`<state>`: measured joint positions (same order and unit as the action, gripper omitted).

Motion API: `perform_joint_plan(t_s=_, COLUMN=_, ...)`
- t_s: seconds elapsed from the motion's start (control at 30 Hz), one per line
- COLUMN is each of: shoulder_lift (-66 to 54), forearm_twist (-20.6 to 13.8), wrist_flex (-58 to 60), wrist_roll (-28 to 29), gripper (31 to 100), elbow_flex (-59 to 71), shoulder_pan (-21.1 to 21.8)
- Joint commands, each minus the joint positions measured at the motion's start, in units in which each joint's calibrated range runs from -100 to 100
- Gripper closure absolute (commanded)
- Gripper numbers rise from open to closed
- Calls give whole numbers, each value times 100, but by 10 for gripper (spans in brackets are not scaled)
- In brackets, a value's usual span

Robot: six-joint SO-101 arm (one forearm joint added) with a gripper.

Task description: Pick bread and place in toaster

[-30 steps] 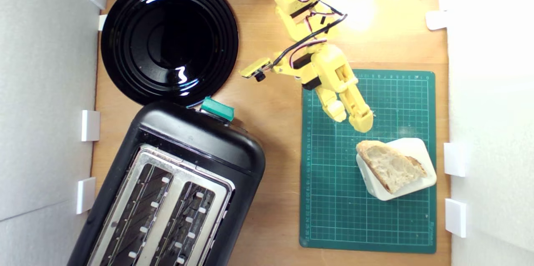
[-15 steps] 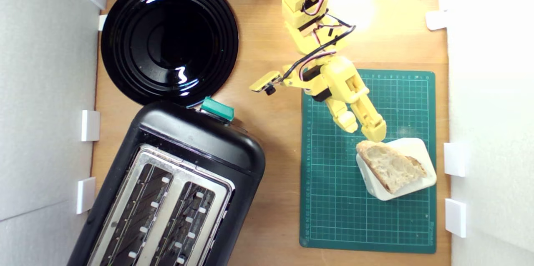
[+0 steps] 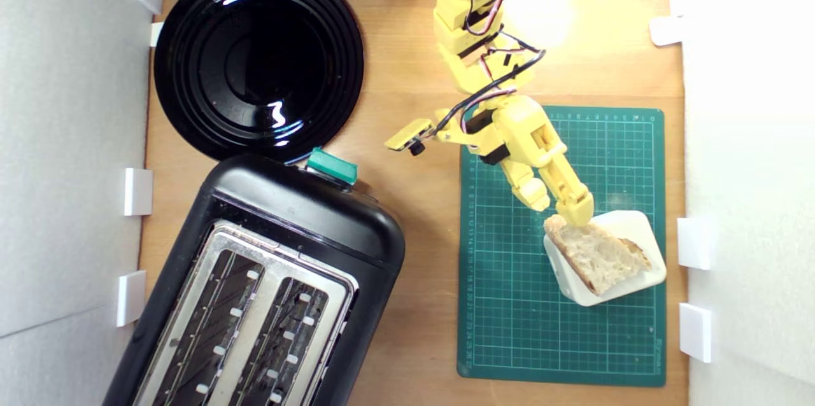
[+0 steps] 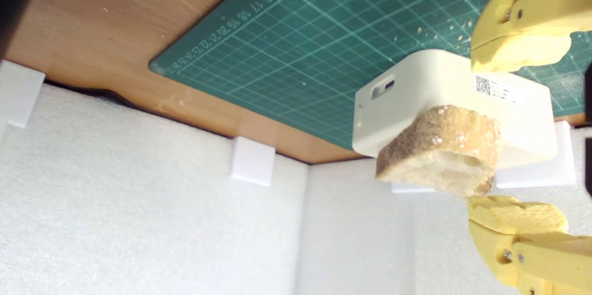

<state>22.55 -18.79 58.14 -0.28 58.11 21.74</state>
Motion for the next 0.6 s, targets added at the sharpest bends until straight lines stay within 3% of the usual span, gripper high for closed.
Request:
perform_joint_plan(t_s=0.0, shoulder_lift=-42, forearm_twist=48, wrist_flex=108, wrist_roll=-26, gripper=416, elbow_flex=-314, shoulder_pan=107)
perform_joint_plan(t_s=0.57, shoulder_lift=207, forearm_twist=48, wrist_flex=31, wrist_roll=-32, gripper=416, elbow_flex=-759, shoulder_pan=115)
